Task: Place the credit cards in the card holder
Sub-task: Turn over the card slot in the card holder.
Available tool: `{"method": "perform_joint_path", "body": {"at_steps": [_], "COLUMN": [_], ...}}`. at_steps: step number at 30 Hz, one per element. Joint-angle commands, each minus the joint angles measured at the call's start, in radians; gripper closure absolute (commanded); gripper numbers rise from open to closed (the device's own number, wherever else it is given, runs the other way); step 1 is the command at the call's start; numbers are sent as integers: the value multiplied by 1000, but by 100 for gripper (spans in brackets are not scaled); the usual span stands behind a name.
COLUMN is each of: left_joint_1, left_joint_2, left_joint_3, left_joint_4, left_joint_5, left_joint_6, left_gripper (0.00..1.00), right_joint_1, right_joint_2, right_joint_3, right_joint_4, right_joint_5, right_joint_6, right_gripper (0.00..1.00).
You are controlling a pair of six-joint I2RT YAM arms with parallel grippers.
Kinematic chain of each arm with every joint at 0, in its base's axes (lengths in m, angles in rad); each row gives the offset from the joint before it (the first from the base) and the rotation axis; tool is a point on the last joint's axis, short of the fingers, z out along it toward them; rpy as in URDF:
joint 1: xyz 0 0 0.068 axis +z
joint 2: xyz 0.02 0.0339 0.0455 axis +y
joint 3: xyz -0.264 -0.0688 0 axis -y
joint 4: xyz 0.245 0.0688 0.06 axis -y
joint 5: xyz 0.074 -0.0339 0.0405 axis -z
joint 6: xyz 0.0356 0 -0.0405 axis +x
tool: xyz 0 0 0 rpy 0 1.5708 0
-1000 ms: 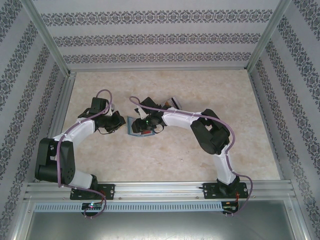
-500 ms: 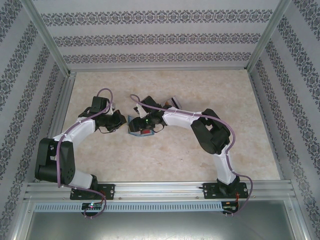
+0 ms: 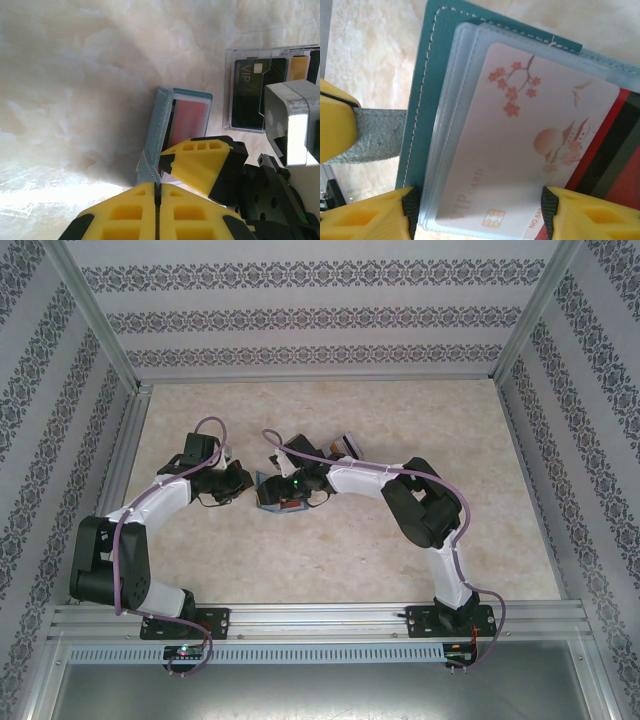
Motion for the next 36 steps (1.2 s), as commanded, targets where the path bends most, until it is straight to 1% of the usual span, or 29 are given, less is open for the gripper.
{"method": "perform_joint_path", "body": {"at_steps": [1, 5, 10, 16, 21, 27, 31, 36], "left_joint_1": [-11, -10, -13, -13, -13, -11, -11, -12], "left_joint_2": [-22, -22, -22, -27, -25, -46, -50, -51], "left_joint_3": [26, 24, 18, 4, -7, 4, 21, 21], "left_joint_4": [-27, -22, -22, -19, -16, -32, -47, -48], "left_joint_5": [12, 13, 13, 7, -4, -21, -22, -25], "left_joint_6": [-8, -10, -10, -10, -8, -9, -7, -7], "left_gripper": [100, 100, 100, 100, 100, 100, 100, 100], "right_joint_1": [-19, -13, -4, -12, -36, -35, -31, -33], "right_joint_2": [-16, 3, 38, 50, 40, -8, -7, -39], "right_joint_3": [-33, -28, -1, -18, -59, -68, -67, -85], "right_joint_4": [-2, 37, 49, 109, 175, 59, 38, 42], "right_joint_5": [33, -23, -55, -117, -146, 10, 33, 54], "right_joint_6": [20, 41, 51, 81, 115, 46, 38, 28], "right_gripper": [32, 32, 29, 26, 25, 26, 27, 35]}}
